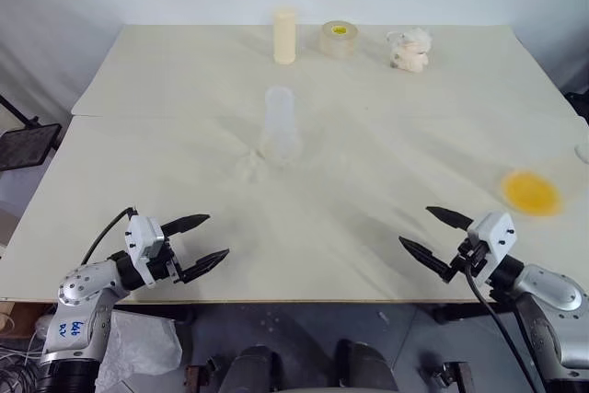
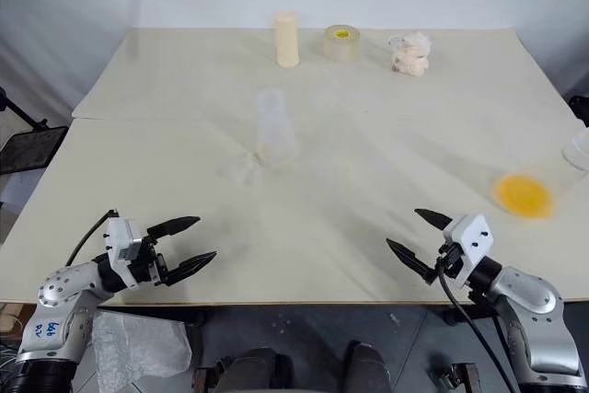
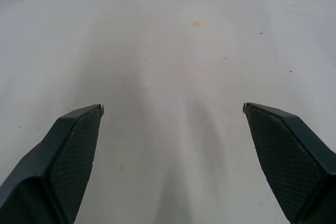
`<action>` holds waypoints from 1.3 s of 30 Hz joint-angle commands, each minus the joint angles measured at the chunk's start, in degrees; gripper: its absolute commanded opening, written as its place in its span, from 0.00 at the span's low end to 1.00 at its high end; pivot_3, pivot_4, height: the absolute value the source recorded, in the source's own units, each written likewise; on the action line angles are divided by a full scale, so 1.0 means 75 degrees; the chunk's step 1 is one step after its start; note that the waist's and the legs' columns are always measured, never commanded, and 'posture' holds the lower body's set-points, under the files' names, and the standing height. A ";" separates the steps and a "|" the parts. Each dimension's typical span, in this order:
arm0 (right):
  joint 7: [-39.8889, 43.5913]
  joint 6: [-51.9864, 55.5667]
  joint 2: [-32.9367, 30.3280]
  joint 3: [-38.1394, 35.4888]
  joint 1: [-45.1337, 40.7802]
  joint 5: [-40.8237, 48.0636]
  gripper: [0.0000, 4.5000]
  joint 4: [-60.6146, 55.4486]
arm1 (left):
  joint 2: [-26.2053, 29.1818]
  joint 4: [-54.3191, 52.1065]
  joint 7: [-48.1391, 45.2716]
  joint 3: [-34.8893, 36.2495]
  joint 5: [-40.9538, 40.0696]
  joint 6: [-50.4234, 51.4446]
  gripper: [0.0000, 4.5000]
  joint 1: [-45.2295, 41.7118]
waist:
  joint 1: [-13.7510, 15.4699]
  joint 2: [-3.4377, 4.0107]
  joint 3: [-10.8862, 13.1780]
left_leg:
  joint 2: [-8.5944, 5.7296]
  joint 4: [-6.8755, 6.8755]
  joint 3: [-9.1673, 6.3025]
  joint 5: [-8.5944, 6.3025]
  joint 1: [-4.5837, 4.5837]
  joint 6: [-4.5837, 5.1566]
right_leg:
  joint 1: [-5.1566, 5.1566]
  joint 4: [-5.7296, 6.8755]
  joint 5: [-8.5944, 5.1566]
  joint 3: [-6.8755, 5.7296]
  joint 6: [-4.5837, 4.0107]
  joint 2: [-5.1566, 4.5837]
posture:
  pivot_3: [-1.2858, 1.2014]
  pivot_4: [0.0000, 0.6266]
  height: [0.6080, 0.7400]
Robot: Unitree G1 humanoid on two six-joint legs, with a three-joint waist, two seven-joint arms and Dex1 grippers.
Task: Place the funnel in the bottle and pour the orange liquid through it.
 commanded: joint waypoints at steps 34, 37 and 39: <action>0.0513 0.0242 -0.0023 0.0358 -0.1554 0.0123 0.99 0.0309 | 0.0884 -0.1451 0.1037 0.1502 -0.0745 0.1337 1.00 0.0063 | 0.0022 -0.0002 0.0002 | 0.0002 0.0011 0.0001 0.0000 0.0004 -0.0003 | 0.0001 0.0009 0.0000 0.0007 0.0001 0.0002 | 0.52 0.24 1.00; 0.0376 0.0314 0.0086 0.0396 -0.1806 0.0171 0.99 0.0169 | 0.0929 -0.0955 0.0914 0.1098 -0.0614 0.1398 1.00 -0.0826 | 0.0017 -0.0004 0.0003 | 0.0002 0.0012 -0.0002 0.0001 0.0003 -0.0004 | 0.0001 0.0012 0.0000 0.0004 0.0001 0.0003 | 0.52 0.24 1.00; 0.0258 0.0368 0.0154 0.0408 -0.1925 0.0203 0.99 0.0031 | 0.0929 -0.0354 0.0738 0.0674 -0.0389 0.1393 1.00 -0.1671 | 0.0012 -0.0005 0.0003 | 0.0000 0.0012 -0.0001 0.0001 0.0004 -0.0004 | 0.0001 0.0018 0.0000 0.0004 0.0001 0.0003 | 0.52 0.24 1.00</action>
